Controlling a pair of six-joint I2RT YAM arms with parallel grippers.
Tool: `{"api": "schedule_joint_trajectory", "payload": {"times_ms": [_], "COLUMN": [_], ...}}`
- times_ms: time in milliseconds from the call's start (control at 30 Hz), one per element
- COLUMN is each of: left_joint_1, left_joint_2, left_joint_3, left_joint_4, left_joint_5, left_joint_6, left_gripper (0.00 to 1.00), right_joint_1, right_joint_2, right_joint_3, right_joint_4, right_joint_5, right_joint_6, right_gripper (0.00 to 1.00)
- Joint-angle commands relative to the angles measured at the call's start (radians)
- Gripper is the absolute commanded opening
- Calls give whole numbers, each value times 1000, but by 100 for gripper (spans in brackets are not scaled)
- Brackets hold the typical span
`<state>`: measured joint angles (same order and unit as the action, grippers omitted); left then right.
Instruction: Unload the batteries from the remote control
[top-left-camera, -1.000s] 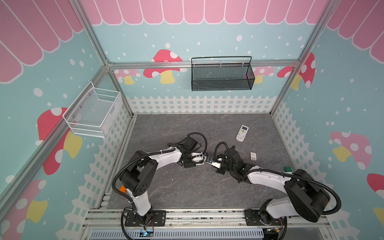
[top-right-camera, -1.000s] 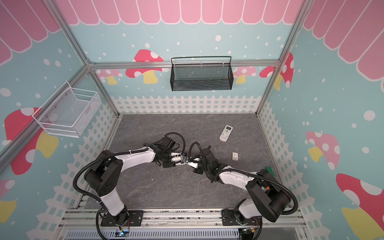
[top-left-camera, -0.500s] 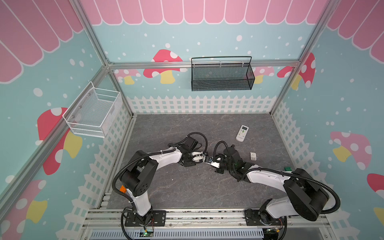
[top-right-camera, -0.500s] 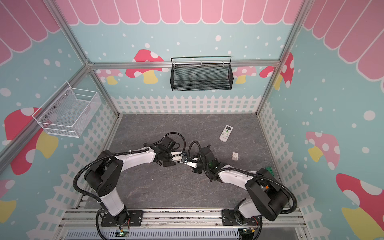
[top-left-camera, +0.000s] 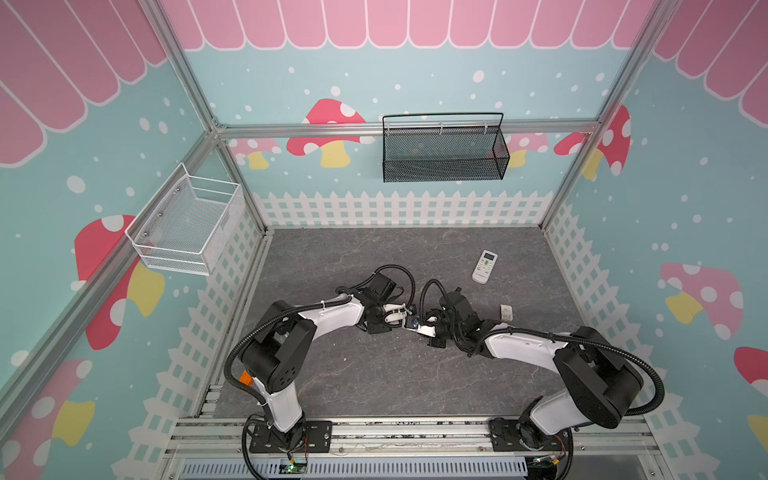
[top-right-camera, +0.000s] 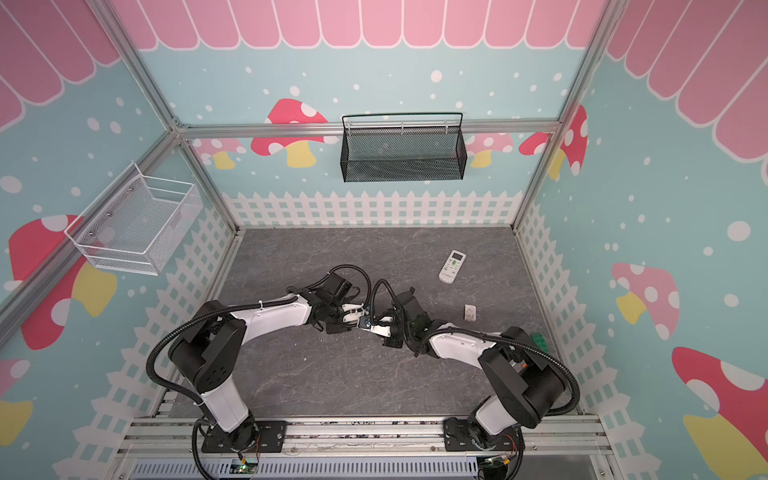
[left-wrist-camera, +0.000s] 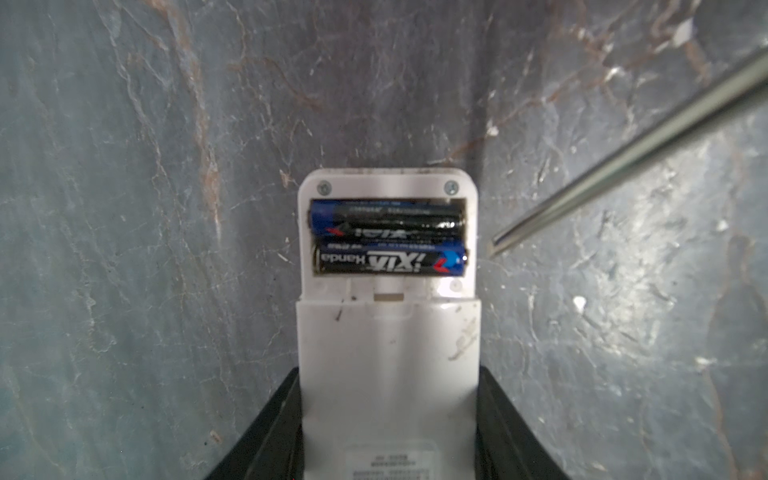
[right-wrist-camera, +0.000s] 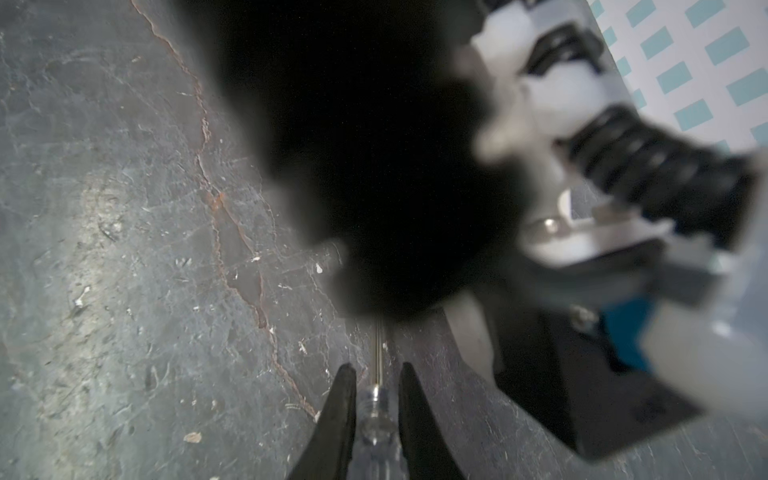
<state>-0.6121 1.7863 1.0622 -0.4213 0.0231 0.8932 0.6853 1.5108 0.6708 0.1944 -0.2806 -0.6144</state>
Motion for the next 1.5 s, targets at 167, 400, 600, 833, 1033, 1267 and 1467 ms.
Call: {"api": "schedule_joint_trajectory", "payload": {"times_ms": [167,400,600,833,1033,1267,1467], "left_joint_1": [-6,-9,-8,-4,-2,-1,-1], "left_joint_2": [7,5,6,3,4,8,8], "left_joint_3": [-6,-8,-8,-7,-5,-2,1], "left_joint_4": [2,2,2,-2,0,0,-1], "left_joint_5": [20,22,33,45,42,43,48], "left_joint_6": [10,10,-1,-19,-17,-19,-24], "left_gripper": [0,0,0,0,0,0,0], "right_joint_1": [-3,-4,-4,-4,-3,-4,-6], "right_joint_2": [-20,-34,-18,-7,-4,-15,-10], "right_joint_3": [16,-2,-2,-8,-11,-25,-17], "right_joint_4": [10,40,55,18,-20,-24,4], "right_joint_5": [-22,-23,-23,-28,-34,-4,14], "right_joint_6": [-40,-35,-25,-44,-59,-61,-47], "right_gripper": [0,0,0,0,0,0,0]}}
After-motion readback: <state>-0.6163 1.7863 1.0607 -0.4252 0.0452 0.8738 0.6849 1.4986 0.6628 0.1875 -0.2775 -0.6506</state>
